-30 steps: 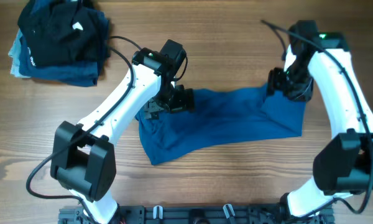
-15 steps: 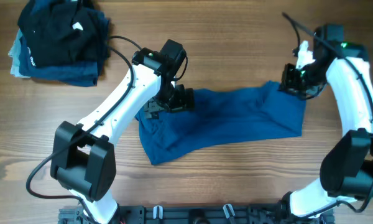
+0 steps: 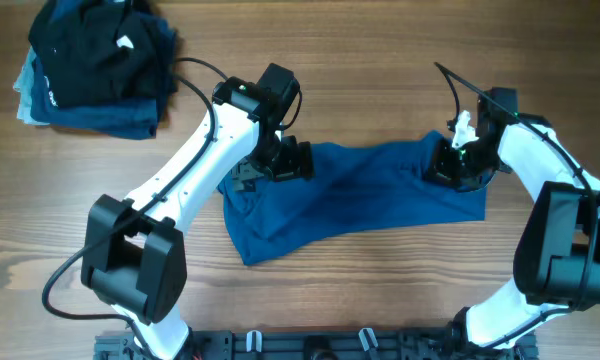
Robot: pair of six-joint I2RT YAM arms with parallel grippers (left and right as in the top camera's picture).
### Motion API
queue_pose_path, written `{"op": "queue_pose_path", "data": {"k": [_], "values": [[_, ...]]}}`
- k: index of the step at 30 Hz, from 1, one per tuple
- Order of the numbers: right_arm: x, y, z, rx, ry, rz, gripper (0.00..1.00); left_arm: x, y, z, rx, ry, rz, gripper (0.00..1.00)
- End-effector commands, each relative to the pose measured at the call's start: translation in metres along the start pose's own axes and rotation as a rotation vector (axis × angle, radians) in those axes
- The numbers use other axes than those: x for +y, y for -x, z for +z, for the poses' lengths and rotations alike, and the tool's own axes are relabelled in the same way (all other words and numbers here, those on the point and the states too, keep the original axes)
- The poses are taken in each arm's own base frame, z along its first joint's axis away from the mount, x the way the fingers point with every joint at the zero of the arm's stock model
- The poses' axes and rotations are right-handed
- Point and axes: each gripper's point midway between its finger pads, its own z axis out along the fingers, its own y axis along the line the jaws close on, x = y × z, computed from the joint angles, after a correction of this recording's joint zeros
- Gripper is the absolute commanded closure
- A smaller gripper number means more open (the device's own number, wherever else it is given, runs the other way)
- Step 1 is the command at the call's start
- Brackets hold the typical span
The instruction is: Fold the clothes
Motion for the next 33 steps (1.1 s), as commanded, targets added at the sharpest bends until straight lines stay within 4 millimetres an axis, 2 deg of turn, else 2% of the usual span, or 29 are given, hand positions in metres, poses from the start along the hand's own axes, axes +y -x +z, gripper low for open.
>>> {"op": "queue_pose_path", "data": {"k": [1,4,5,6,7,8,9,10,13,15,17,20,24,29,33], "values": [[0.016,0.003,-0.029,-0.016,0.018,0.004,0.96,-0.001,-0.001,-0.003,-0.006,-0.006,-0.013,0.0],[0.036,0.016,-0.092,-0.149,0.003,-0.046,0.94,-0.001,-0.001,-0.003,-0.007,-0.006,-0.012,0.0],[0.037,0.023,-0.118,-0.221,-0.03,-0.058,0.72,-0.001,-0.001,-0.003,-0.007,-0.006,-0.013,0.0],[0.036,0.027,-0.133,-0.267,-0.05,-0.062,0.47,-0.001,-0.001,-0.003,-0.007,-0.006,-0.013,0.0],[0.033,0.031,-0.149,-0.322,-0.068,-0.061,0.31,-0.001,-0.001,-0.003,-0.007,-0.006,-0.013,0.0],[0.029,0.034,-0.161,-0.362,-0.074,-0.051,0.21,-0.001,-0.001,-0.003,-0.007,-0.006,-0.013,0.0],[0.017,0.037,-0.17,-0.386,-0.079,-0.032,0.15,-0.001,-0.001,-0.003,-0.007,-0.006,-0.013,0.0],[0.004,0.039,-0.172,-0.388,-0.089,-0.008,0.13,-0.001,-0.001,-0.003,-0.007,-0.006,-0.013,0.0],[-0.032,0.042,-0.161,-0.35,-0.106,0.079,0.06,-0.001,-0.001,-0.003,-0.007,-0.006,-0.012,0.0],[-0.05,0.041,-0.142,-0.29,-0.077,0.098,0.01,-0.001,-0.001,-0.003,-0.007,-0.006,-0.013,0.0],[-0.049,0.038,-0.12,-0.23,0.0,0.009,0.0,-0.001,-0.001,-0.003,-0.008,-0.007,-0.012,0.0],[-0.056,0.036,-0.09,-0.154,0.029,0.019,0.01,-0.003,0.001,-0.003,-0.017,-0.013,-0.01,0.0],[-0.061,0.037,-0.061,-0.099,0.073,0.041,0.01,-0.003,0.001,-0.003,-0.016,-0.012,-0.01,0.0],[-0.086,0.035,-0.038,-0.05,-0.018,0.059,0.01,-0.003,0.001,-0.003,-0.016,-0.012,-0.01,0.0],[-0.084,0.033,-0.023,-0.009,0.026,0.021,0.0,-0.003,0.001,-0.003,-0.016,-0.012,-0.01,0.0]]}}
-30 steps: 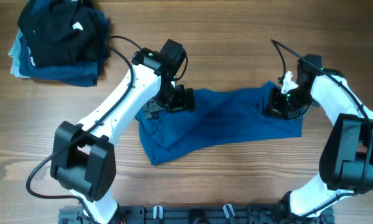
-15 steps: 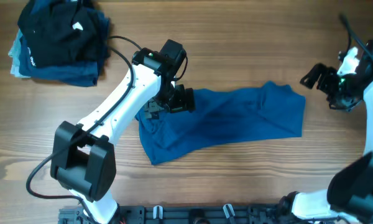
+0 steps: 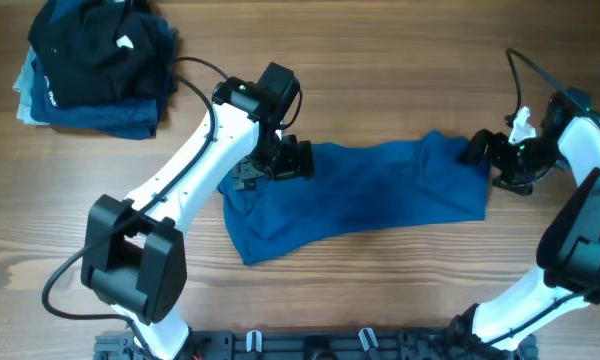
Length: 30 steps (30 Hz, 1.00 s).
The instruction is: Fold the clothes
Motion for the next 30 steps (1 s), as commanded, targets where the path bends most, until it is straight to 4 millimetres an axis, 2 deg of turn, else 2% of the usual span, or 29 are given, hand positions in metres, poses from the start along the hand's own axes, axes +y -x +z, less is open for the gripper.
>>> {"op": "queue_pose_path", "data": {"k": [1,3,5,7,10,11,15,17,18,21,23,27,30], "values": [[-0.003,-0.009,0.021,0.068,0.03,-0.045,0.01,-0.001,-0.001,-0.003,-0.008,-0.006,-0.012,0.0],[-0.005,-0.014,0.03,0.097,0.038,-0.032,0.01,-0.001,-0.001,-0.003,-0.008,-0.006,-0.012,0.0],[0.001,-0.019,0.037,0.108,0.086,-0.026,0.09,-0.001,-0.001,-0.003,-0.008,-0.006,-0.012,0.0],[0.007,-0.021,0.041,0.106,0.119,-0.028,0.13,-0.001,-0.001,-0.003,-0.008,-0.006,-0.012,0.0],[0.021,-0.022,0.04,0.102,0.205,-0.047,0.32,-0.001,-0.001,-0.003,-0.008,-0.006,-0.012,0.0],[0.026,-0.022,0.039,0.1,0.235,-0.05,0.43,-0.001,-0.001,-0.003,-0.008,-0.006,-0.012,0.0],[0.028,-0.022,0.036,0.099,0.245,-0.031,0.81,-0.001,-0.002,-0.003,-0.005,-0.004,-0.013,0.0],[0.026,-0.019,0.032,0.089,0.221,0.003,0.93,-0.001,-0.002,-0.003,-0.004,-0.004,-0.013,0.0],[0.022,-0.017,0.029,0.083,0.19,0.021,0.96,-0.001,-0.002,-0.003,-0.004,-0.004,-0.014,0.0],[0.008,-0.005,0.002,0.002,0.033,0.077,0.96,-0.001,-0.002,-0.003,-0.004,-0.004,-0.014,0.0],[0.011,0.0,-0.02,-0.065,-0.015,0.058,0.96,-0.001,-0.001,-0.003,-0.005,-0.005,-0.013,0.0],[0.042,0.001,-0.07,-0.234,-0.139,-0.041,0.96,-0.003,0.001,-0.003,-0.016,-0.013,-0.011,0.0],[0.072,-0.01,-0.076,-0.264,-0.238,-0.14,0.95,-0.003,0.001,-0.003,-0.016,-0.013,-0.011,0.0]]}}
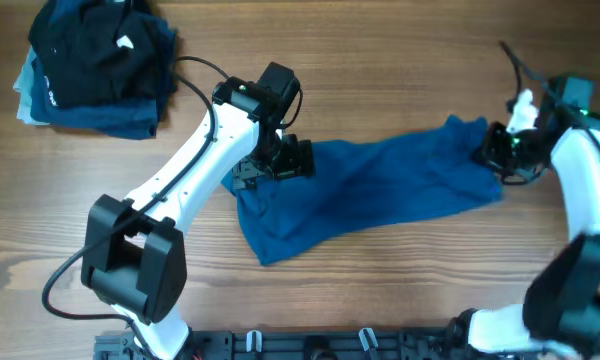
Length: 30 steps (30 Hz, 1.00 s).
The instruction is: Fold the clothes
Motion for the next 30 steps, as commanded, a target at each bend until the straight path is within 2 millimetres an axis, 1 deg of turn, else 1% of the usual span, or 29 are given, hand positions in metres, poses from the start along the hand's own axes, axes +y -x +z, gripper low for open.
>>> {"op": "queue_pose_path", "data": {"k": [1,2,4,6,9,13,18,21,24,27,30], "values": [[0.022,-0.002,-0.015,-0.058,-0.174,-0.089,0.95,-0.002,-0.001,-0.003,-0.009,-0.008,-0.012,0.0],[0.033,-0.009,-0.01,-0.052,-0.235,-0.122,0.95,-0.002,-0.001,-0.003,-0.009,-0.008,-0.012,0.0],[0.05,-0.019,0.001,-0.049,-0.299,-0.188,0.92,-0.001,-0.002,-0.003,-0.004,-0.005,-0.014,0.0],[0.06,-0.029,0.014,-0.049,-0.348,-0.222,0.9,0.0,-0.004,-0.003,0.004,0.001,-0.016,0.0],[0.07,-0.041,0.034,-0.019,-0.368,-0.252,0.89,0.001,-0.005,-0.003,0.01,0.005,-0.017,0.0],[0.068,-0.044,0.049,0.001,-0.422,-0.268,0.89,0.001,-0.005,-0.003,0.009,0.005,-0.017,0.0],[0.072,-0.047,0.053,0.006,-0.42,-0.284,0.89,0.001,-0.005,-0.003,0.008,0.005,-0.017,0.0],[0.072,-0.047,0.05,-0.018,-0.464,-0.288,0.89,0.001,-0.005,-0.003,0.009,0.004,-0.017,0.0],[0.078,-0.051,0.052,-0.012,-0.452,-0.305,0.89,0.001,-0.005,-0.003,0.008,0.004,-0.017,0.0],[0.096,-0.063,0.058,0.025,-0.371,-0.326,0.9,0.0,-0.004,-0.003,0.004,0.001,-0.016,0.0],[0.124,-0.077,0.065,0.073,-0.23,-0.339,0.95,0.0,-0.004,-0.003,0.003,0.001,-0.016,0.0]]}}
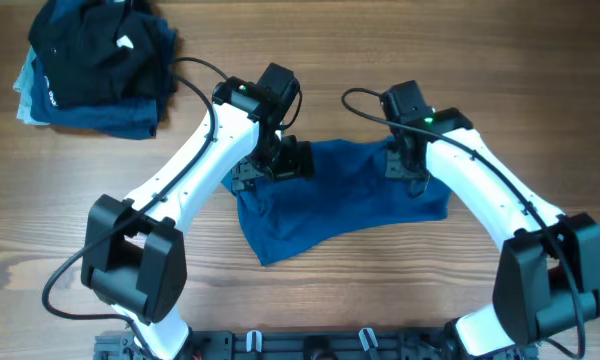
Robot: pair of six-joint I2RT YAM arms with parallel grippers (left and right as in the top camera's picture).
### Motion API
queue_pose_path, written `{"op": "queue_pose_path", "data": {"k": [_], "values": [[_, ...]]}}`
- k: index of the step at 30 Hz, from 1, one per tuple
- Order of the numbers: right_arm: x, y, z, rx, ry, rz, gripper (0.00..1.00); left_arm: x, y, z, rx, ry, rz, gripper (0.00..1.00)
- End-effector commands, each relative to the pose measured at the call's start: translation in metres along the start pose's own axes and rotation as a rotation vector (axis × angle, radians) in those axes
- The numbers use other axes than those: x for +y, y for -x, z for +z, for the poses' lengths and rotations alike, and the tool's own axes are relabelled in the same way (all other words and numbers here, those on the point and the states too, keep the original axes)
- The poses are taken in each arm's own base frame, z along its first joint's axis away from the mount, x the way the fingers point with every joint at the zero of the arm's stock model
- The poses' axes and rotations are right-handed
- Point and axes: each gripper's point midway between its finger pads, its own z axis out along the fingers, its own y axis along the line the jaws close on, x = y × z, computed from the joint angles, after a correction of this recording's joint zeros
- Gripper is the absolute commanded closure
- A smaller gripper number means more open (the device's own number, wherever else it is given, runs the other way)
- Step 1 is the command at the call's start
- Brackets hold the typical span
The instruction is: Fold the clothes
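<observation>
A blue garment [330,205] lies crumpled across the middle of the wooden table, its right end doubled back toward the centre. My left gripper [268,170] sits low on its upper left corner and looks shut on the cloth. Over the garment's upper right part is my right gripper [406,170], pointing down and seemingly shut on the fabric; its fingertips are hidden under the wrist. The garment's lower left corner [265,250] hangs out toward the front edge.
A pile of dark and blue clothes [90,65] is stacked at the back left corner. Black cables loop off both arms. The arm bases and a black rail [310,345] line the front edge.
My right gripper has gone from the far right, with the garment stretched out, to left over the garment's upper right part. The garment's right end now stops much nearer the centre. The left arm has stayed put.
First both grippers sat on the garment, left at its upper left, right at its upper right. Then the right gripper was at the right edge, then farther right with the cloth stretched and shifted. Now it is back inward with the right end folded over.
</observation>
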Motion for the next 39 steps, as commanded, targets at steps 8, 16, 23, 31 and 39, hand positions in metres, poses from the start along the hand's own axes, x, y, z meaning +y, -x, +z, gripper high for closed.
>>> {"op": "queue_pose_path", "data": {"k": [8,16,23,31,39], "values": [[0.096,0.019,-0.068,-0.071,0.589,-0.043,0.95,-0.001,-0.002,-0.003,-0.003,-0.004,-0.014,0.0],[0.106,-0.006,-0.055,0.024,0.636,-0.072,0.57,-0.002,0.0,-0.003,-0.009,-0.008,-0.012,0.0],[0.106,-0.013,-0.045,0.057,0.626,-0.069,0.03,-0.002,-0.001,-0.003,-0.009,-0.008,-0.013,0.0],[0.082,0.012,-0.069,-0.009,0.611,-0.034,0.71,0.012,0.003,-0.01,-0.024,0.016,-0.042,0.01],[0.097,-0.021,-0.052,0.097,0.595,-0.09,0.94,0.056,0.023,-0.055,-0.134,-0.016,-0.178,0.0]]}}
